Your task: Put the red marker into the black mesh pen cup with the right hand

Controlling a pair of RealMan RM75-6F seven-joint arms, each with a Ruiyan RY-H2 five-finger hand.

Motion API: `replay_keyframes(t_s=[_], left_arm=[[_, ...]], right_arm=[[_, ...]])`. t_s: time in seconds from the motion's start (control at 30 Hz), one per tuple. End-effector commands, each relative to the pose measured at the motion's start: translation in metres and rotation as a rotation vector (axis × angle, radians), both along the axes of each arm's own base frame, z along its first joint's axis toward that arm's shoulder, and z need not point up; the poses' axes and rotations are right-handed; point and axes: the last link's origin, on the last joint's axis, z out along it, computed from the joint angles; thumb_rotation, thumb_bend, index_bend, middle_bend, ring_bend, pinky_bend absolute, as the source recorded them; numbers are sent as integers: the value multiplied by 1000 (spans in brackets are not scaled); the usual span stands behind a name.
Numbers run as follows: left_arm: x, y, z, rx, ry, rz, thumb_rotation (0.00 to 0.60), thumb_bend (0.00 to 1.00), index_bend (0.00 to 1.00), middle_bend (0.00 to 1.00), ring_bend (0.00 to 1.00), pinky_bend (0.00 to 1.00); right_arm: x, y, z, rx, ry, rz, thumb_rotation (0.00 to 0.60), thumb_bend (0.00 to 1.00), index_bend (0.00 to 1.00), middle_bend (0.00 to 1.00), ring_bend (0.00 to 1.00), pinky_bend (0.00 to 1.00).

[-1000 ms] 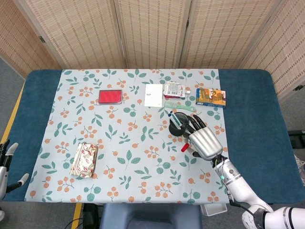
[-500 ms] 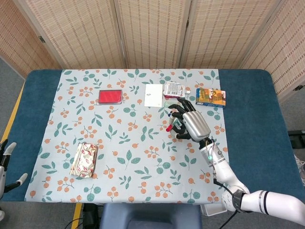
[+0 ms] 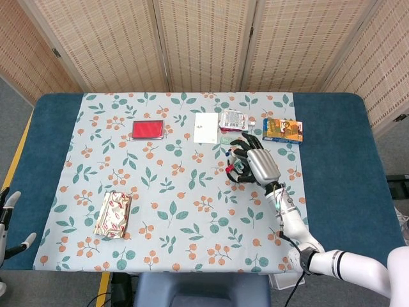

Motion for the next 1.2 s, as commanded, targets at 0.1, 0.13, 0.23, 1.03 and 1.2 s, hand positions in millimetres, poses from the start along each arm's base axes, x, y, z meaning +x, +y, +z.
replay_keyframes(t_s=[0.1,0.13,0.23,1.03,1.2], left_arm=[[-1,1,-1,-3,2,5,600,207,0,0,0,248],[-1,2,-1,-3,2,5,600,207,0,0,0,248],[-1,2,-1,-4,4,6,600,207,0,0,0,248],[-1,6,-6,-15,14,1,600,207,0,0,0,249],[4,8,-13,-32,31,-22,600,207,0,0,0,248]], right_arm=[[-16,1,-12,34,3,-27,600,301,638,213,73,0],[-19,2,-14,46,7,-30,600,299,637,209,73,0],[-24,3,-17,78,22,-34,600,291,466,130,68,0],[-113,124,123,-291,608,-56,600,206,0,0,0,0],[-156,166,130,-332,601,-162,600,223,0,0,0,0]])
